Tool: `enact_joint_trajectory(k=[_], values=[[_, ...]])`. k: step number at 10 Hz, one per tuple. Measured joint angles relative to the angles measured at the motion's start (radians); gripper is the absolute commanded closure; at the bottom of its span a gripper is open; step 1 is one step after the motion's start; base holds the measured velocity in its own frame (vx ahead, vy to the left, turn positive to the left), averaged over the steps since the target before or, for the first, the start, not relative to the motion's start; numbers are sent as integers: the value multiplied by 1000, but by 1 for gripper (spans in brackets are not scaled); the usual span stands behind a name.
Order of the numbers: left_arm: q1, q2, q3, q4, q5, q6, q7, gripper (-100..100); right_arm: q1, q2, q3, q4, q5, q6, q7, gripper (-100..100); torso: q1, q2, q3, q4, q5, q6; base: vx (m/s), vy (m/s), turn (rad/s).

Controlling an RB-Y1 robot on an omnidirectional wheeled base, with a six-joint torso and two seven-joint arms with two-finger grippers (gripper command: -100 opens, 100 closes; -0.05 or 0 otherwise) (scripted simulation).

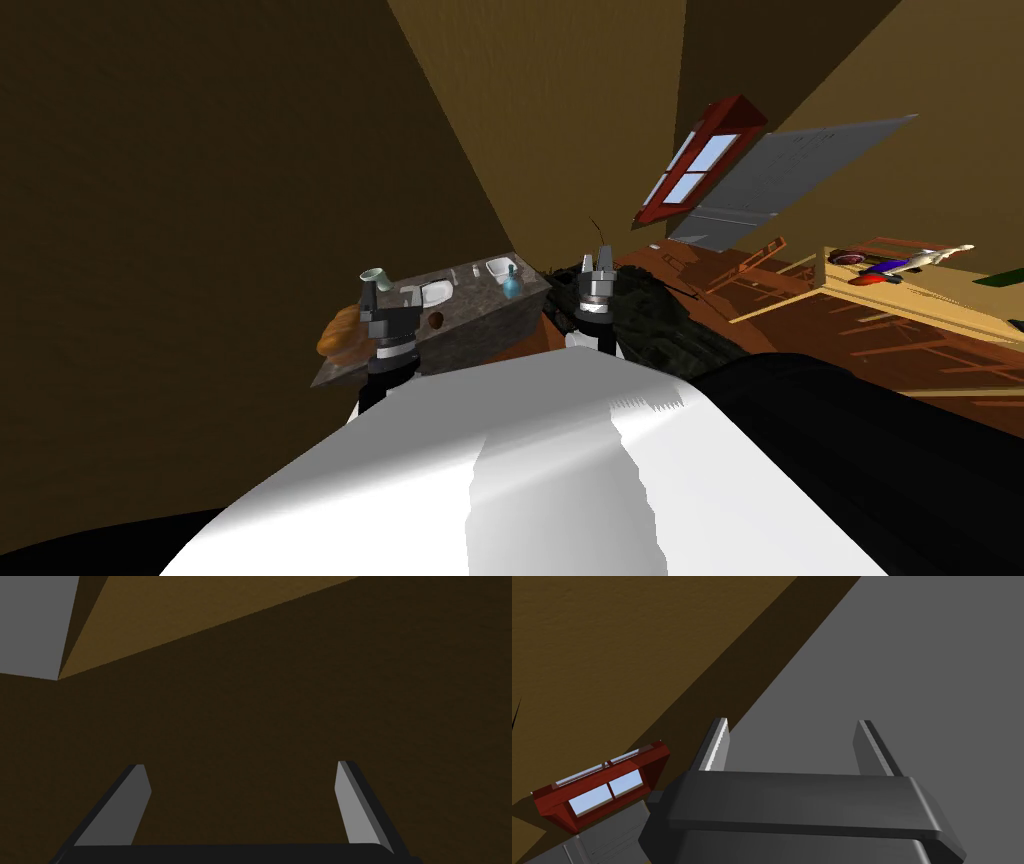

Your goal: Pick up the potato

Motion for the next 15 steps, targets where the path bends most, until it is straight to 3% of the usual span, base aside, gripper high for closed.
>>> enact_joint_trajectory(k=[6, 11, 15], values=[[46, 175, -144, 63, 133, -20, 35, -100, 0, 0, 0, 0, 0, 0, 0, 0, -2, 0, 0, 0, 0, 0, -72, -81, -142], [53, 305, -238, 106, 225, -10, 54, -100, 0, 0, 0, 0, 0, 0, 0, 0, 0, 0, 0, 0, 0, -1, -72, -80, -156], [67, 415, -331, 157, 299, -16, 64, -100, 0, 0, 0, 0, 0, 0, 0, 0, 1, -1, 0, 0, 0, -1, -56, -78, -160]])
